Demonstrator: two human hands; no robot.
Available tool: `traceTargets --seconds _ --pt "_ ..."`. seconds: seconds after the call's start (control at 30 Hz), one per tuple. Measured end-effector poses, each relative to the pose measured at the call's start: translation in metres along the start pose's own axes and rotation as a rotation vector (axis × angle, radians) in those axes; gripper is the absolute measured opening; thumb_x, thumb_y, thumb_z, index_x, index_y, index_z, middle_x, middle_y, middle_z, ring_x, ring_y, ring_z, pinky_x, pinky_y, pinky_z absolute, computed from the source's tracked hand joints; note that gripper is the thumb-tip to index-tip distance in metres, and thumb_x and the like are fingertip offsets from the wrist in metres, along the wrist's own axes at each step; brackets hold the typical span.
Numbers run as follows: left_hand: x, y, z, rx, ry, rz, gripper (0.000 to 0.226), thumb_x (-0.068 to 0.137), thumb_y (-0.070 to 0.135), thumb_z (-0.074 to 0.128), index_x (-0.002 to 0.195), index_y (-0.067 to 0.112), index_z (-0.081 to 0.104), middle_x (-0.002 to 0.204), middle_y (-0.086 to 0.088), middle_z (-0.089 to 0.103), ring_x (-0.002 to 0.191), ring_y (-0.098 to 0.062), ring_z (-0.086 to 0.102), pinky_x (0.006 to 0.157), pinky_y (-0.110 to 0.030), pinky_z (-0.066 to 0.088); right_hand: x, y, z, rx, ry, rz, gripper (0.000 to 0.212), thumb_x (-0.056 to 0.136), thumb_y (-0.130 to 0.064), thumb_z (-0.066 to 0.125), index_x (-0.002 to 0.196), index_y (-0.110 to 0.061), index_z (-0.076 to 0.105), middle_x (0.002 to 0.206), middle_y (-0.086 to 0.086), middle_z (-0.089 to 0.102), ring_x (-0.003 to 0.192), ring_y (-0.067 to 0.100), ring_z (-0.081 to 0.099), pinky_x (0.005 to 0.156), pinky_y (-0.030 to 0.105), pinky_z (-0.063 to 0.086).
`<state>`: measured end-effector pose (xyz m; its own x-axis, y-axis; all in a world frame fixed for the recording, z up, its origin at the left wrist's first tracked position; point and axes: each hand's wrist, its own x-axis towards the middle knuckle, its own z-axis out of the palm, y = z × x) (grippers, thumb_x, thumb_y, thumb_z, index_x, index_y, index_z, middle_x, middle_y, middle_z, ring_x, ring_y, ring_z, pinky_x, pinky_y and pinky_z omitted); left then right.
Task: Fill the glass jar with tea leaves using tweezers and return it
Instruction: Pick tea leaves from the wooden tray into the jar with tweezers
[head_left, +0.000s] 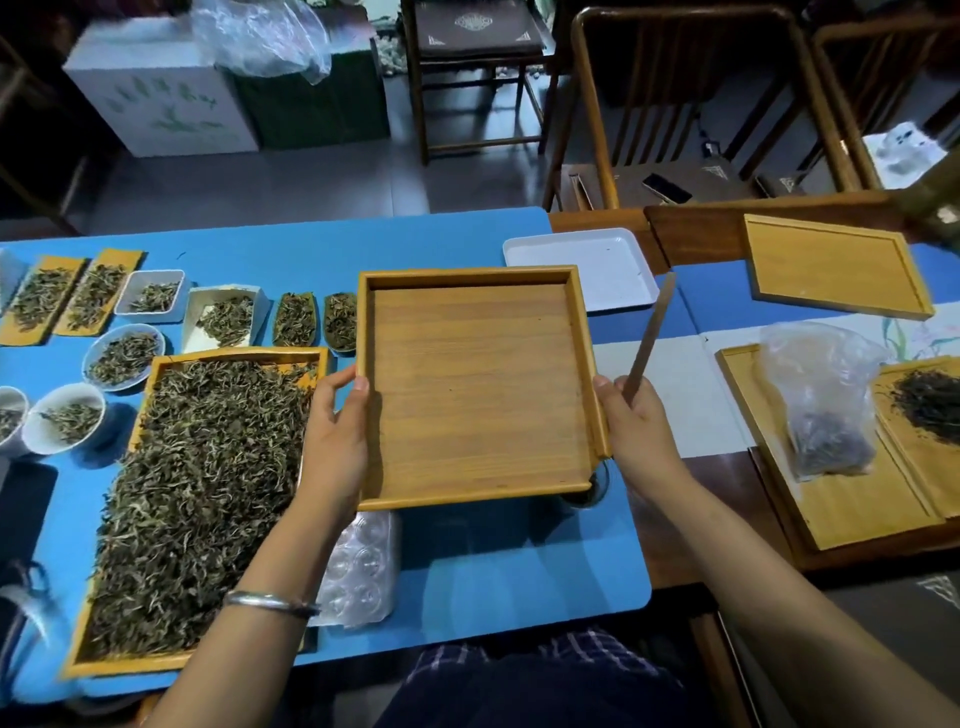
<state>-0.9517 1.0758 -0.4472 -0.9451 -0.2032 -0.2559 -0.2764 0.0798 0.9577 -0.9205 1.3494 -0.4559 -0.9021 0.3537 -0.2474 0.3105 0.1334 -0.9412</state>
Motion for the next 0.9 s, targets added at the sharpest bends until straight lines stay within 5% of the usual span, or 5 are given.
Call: traceTargets --seconds 0.17,0.6,0.73,0.9 --pt "0.009 0.002 0.032 -0.041 -0.067 -0.008 0.014 0.101 0.030 0.047 0.112 0.025 0.053 0.092 0.013 0.058 0.059 0.017 0.058 0.050 -0.005 0.043 -0.003 0.002 -0.025 -0.048 0.183 0.029 0.027 0.095 -0.037 0.050 0.077 -0.021 0.038 0.071 -0.005 0.041 0.052 -0.006 0.045 0.048 0.008 0.037" --pt "-0.023 0.009 0.144 -0.103 -0.261 0.010 0.017 0.101 0.025 0.048 0.116 0.017 0.052 0.084 0.009 0.061 0.056 0.013 0.058 0.051 -0.007 0.045 -0.018 0.015 -0.132 -0.074 0.401 0.052 0.030 0.096 -0.037 0.051 0.087 -0.009 0.045 0.083 0.012 0.049 0.082 0.025 0.053 0.069 0.036 0.039" --pt "-0.046 0.004 0.185 -0.138 -0.266 -0.010 0.016 0.101 0.024 0.048 0.115 0.017 0.051 0.084 0.005 0.062 0.056 0.010 0.058 0.051 -0.008 0.045 -0.012 0.033 -0.172 -0.037 0.353 0.064 0.046 0.098 -0.035 0.047 0.097 0.012 0.050 0.087 0.025 0.055 0.091 0.046 0.056 0.074 0.043 0.045" --pt "-0.077 -0.015 0.241 -0.171 -0.205 -0.075 0.013 0.100 0.023 0.050 0.112 0.019 0.053 0.089 0.005 0.063 0.063 0.009 0.061 0.057 -0.011 0.049 0.002 0.056 -0.226 -0.017 0.289 0.067 0.027 0.099 -0.031 0.045 0.107 -0.012 0.062 0.100 0.005 0.068 0.095 0.014 0.065 0.083 0.039 0.052"
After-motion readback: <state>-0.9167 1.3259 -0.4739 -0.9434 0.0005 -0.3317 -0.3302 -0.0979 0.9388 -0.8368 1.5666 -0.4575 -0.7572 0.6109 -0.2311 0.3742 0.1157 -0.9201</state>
